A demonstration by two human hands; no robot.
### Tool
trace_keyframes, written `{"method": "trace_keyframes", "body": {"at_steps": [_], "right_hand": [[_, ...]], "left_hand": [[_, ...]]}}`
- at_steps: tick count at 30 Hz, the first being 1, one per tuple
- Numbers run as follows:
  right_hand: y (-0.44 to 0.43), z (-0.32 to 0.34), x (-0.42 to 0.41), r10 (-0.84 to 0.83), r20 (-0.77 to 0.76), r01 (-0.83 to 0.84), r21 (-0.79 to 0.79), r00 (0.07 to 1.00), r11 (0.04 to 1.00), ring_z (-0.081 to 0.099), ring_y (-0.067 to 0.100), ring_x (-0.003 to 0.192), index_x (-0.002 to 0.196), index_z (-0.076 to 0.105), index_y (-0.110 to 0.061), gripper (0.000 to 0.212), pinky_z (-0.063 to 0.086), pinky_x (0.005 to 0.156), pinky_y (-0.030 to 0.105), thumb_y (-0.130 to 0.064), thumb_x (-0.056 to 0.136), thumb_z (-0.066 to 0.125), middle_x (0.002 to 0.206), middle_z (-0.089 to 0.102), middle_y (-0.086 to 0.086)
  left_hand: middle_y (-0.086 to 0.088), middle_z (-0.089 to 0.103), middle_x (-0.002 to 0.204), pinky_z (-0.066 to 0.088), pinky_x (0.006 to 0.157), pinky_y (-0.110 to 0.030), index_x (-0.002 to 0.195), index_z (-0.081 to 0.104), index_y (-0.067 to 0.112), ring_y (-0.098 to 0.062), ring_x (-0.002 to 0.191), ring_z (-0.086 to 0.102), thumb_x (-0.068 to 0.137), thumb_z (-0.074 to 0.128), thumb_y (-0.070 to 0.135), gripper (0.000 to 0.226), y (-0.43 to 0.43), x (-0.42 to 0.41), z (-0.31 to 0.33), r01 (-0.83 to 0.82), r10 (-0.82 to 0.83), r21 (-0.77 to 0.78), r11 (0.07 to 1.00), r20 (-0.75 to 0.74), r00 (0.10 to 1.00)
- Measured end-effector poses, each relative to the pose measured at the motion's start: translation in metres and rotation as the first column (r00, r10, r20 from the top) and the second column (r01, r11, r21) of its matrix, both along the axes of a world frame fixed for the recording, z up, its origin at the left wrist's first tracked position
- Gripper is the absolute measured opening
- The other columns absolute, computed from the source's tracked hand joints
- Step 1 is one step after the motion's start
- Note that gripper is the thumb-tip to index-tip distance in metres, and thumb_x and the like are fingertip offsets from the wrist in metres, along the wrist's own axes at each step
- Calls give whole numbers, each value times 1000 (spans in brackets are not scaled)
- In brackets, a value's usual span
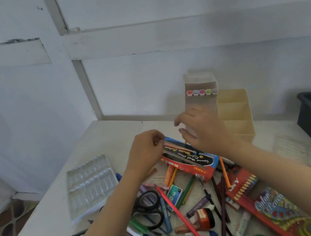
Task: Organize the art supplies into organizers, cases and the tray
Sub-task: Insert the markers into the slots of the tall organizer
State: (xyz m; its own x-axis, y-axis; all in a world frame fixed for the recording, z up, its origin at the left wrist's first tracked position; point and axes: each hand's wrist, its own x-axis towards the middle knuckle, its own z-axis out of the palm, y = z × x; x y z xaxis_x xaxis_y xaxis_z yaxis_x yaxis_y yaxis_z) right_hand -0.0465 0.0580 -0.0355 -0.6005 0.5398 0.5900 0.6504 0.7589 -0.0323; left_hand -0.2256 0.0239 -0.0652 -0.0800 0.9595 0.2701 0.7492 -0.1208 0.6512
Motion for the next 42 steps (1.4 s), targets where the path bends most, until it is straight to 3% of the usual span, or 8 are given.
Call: {"method": "trace_keyframes", "body": {"at_steps": [3, 8, 15, 19, 21, 26, 34, 42], "right_hand": [[-19, -22, -14, 113, 203, -85, -140, 973, 986, 57, 22, 84, 93, 66, -17, 15, 43, 72, 33, -17, 80, 60, 89, 64, 1], [-33, -48, -31, 92, 461, -26, -147, 882, 989, 61, 28, 99, 85, 74, -33, 26, 51, 79, 39, -25, 61, 78, 110, 65, 10], [-33, -52, -29, 60, 478, -11, -104, 876, 995, 63, 31, 101, 67, 67, -27, 25, 51, 84, 43, -23, 51, 86, 112, 65, 13], [-35, -43, -20, 56, 489, 29, -164, 871, 986, 47, 32, 123, 84, 67, -19, 14, 36, 101, 43, -25, 73, 72, 132, 52, 13], [-37, -42, -14, 50, 452, 47, -201, 891, 978, 32, 26, 133, 97, 64, -20, 16, 23, 108, 38, -29, 85, 59, 144, 39, 8], [-42, -35, -3, 47, 293, 62, -354, 955, 933, 32, 19, 131, 107, 63, -20, 22, 25, 107, 32, -31, 90, 55, 144, 39, 2], [-48, -25, 10, -39, 4, 35, -508, 999, 861, 48, 11, 97, 92, 59, -28, 4, 31, 76, 22, -28, 88, 61, 96, 56, -10], [-58, -12, 26, -179, -311, -90, -687, 933, 721, 59, 10, 81, 95, 61, -25, 8, 48, 71, 24, -18, 92, 58, 90, 65, -3]], "left_hand": [[1, 71, 89, 50, 81, -28, 90, 72, 16, -11, 80, 62, 83, 57, 8, 18, -20, -21, -12, -58, 57, -46, 997, -37, 998], [2, 71, 89, 50, 82, -27, 90, 72, 17, -9, 79, 60, 83, 55, 5, 22, -50, -40, -20, -66, 55, -129, 989, -84, 995], [5, 69, 91, 41, 76, -12, 93, 75, 17, -3, 84, 56, 80, 51, -4, 34, -78, -51, -26, 21, -45, -227, 974, -100, 994], [5, 69, 92, 44, 70, -13, 90, 74, 22, -12, 84, 63, 80, 48, -4, 38, -84, -59, -31, 1, -24, -244, 970, -91, 996], [6, 68, 93, 41, 70, -10, 90, 73, 22, -9, 85, 61, 81, 48, -4, 37, -86, -62, -32, -16, -7, -229, 973, -100, 995], [8, 67, 92, 41, 82, -19, 85, 73, 25, -6, 87, 57, 85, 57, 6, 25, -83, -64, -30, -18, -21, -219, 976, -172, 985], [7, 58, 93, 34, 75, -20, 99, 72, 29, -9, 89, 46, 85, 60, 15, 23, -68, -57, -22, 64, -187, -274, 960, -451, 873], [6, 56, 105, 36, 81, -24, 103, 68, 35, -12, 98, 44, 80, 64, 25, 25, -53, -58, -15, 88, -254, -325, 942, -513, 820]]}}
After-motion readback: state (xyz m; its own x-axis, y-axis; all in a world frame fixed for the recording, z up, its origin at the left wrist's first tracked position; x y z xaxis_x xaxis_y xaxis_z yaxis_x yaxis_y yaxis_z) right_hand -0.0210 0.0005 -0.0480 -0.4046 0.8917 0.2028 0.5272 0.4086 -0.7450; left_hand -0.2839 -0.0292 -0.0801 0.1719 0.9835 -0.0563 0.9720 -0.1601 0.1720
